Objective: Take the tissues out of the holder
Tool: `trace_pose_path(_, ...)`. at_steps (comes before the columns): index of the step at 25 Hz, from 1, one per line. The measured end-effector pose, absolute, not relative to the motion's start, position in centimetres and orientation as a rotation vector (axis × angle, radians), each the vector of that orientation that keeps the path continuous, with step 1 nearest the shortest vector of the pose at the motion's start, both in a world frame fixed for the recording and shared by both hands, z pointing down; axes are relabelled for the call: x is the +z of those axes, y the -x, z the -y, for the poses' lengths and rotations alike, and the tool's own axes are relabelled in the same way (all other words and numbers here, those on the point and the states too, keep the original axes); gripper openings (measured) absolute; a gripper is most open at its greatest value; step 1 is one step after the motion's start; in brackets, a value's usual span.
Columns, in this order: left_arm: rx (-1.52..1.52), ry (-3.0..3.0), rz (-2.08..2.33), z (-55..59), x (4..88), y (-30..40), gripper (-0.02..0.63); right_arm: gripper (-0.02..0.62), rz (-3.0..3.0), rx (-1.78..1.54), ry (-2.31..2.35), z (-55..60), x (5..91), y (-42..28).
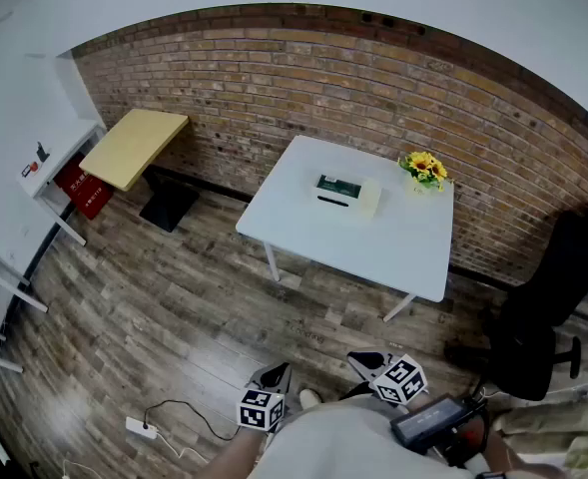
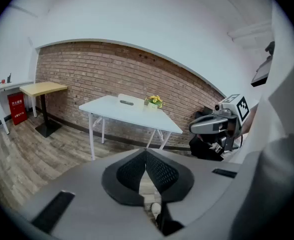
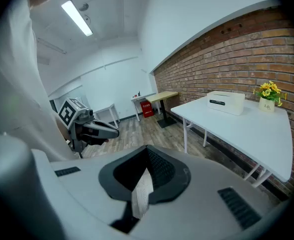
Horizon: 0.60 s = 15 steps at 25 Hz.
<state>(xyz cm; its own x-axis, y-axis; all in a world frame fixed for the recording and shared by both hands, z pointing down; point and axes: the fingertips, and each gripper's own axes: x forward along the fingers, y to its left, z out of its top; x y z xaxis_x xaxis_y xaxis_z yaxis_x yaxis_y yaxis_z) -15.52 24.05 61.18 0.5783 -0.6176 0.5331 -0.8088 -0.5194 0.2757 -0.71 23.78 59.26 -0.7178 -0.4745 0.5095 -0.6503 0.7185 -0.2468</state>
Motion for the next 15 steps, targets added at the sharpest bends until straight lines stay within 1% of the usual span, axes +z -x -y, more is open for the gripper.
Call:
trace_pose_path(6, 0.496, -2.307, 1.157, -24.9, 60.9, 14.4, 0.011, 0.006, 2.553, 0.640, -0.952, -23.9, 58.8, -1.1)
trace_pose_path(15, 0.498, -2.283, 1.221, -24.4, 60.7, 15.0, 0.011, 0.006, 2.572, 0.644, -0.954, -23.0, 59.3, -1.3)
